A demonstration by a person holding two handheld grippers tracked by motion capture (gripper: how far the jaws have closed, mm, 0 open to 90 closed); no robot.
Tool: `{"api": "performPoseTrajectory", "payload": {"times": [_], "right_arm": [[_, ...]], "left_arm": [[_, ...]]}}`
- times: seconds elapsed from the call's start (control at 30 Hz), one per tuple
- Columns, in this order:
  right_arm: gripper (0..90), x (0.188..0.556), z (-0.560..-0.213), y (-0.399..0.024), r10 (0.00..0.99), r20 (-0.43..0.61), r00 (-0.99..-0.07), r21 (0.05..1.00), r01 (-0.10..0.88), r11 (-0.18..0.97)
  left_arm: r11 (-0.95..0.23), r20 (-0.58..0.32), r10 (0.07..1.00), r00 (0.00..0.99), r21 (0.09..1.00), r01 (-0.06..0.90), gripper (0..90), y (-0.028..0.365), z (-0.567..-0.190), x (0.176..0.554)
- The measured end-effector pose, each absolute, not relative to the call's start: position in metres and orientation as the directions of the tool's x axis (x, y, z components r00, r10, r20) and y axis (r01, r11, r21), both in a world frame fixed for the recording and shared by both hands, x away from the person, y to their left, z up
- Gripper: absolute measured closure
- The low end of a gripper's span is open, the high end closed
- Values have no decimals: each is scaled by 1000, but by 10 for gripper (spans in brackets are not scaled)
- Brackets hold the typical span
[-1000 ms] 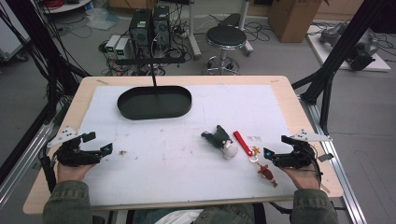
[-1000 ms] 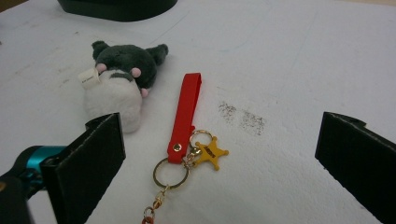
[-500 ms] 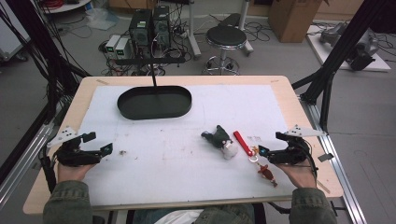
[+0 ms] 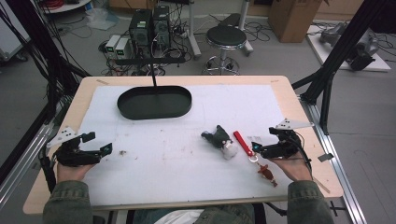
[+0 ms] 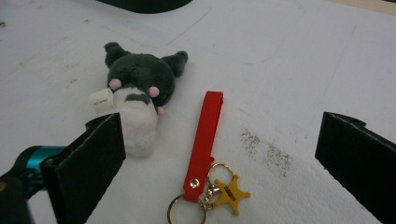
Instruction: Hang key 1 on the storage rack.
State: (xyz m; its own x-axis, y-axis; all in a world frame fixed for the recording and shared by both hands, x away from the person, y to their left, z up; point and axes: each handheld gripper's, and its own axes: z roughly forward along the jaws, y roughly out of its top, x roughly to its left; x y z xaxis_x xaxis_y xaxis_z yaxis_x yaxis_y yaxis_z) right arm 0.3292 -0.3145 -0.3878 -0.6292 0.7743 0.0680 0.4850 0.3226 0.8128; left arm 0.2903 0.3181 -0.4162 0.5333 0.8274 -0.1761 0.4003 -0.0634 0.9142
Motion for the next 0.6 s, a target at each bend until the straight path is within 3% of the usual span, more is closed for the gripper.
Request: {"api": "performPoseTrajectory", "payload": {"times": [0.6], "right_arm": [[6,369,-383,-291,780,70,-622,727,567,387]], "left_arm": [[-47,-191,823,535,916,399,54,317,-417,291]]}}
